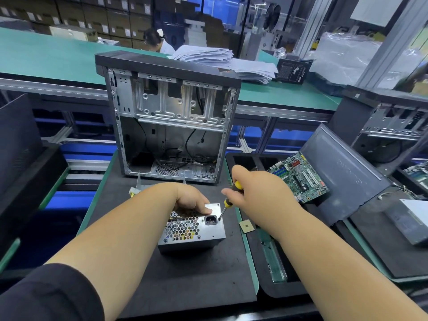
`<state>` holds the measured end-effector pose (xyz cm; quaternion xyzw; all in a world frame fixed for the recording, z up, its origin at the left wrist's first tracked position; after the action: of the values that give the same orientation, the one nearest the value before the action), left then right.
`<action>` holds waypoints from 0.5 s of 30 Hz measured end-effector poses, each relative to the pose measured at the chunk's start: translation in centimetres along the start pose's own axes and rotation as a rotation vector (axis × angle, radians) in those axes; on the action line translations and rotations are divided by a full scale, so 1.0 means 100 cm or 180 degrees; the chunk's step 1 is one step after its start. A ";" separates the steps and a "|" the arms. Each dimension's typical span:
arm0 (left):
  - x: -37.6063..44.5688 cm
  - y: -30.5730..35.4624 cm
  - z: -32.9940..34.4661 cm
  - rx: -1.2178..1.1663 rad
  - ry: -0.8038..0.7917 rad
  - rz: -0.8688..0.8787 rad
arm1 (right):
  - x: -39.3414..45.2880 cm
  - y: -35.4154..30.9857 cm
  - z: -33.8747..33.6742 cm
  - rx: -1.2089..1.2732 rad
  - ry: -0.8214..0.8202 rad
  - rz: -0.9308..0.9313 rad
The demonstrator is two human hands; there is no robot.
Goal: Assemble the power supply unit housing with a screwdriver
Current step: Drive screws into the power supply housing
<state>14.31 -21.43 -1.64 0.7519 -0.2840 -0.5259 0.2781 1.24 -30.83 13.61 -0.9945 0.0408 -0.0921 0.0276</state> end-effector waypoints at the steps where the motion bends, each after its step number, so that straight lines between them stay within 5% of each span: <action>1: 0.000 0.000 0.000 0.0023 -0.0012 0.0011 | 0.002 0.002 0.000 -0.0196 0.0066 0.0086; 8: 0.004 -0.001 -0.002 0.0080 -0.0014 0.0019 | 0.011 0.011 0.002 -0.0799 0.0101 0.0797; 15: 0.008 -0.005 -0.007 0.0024 -0.0063 -0.0002 | 0.007 -0.002 -0.003 0.0295 -0.0529 -0.0048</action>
<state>15.24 -21.62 -2.33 0.7478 -0.2886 -0.5324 0.2723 1.85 -30.70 14.00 -0.9967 0.0266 -0.0112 0.0761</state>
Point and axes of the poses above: each hand's wrist, its own x-axis towards the middle knuckle, its own z-axis out of the palm, y = z × x, the point moved 5 cm from there along x, towards the middle knuckle, and after that the axes turned 4 degrees about z, right-handed, at the moved point
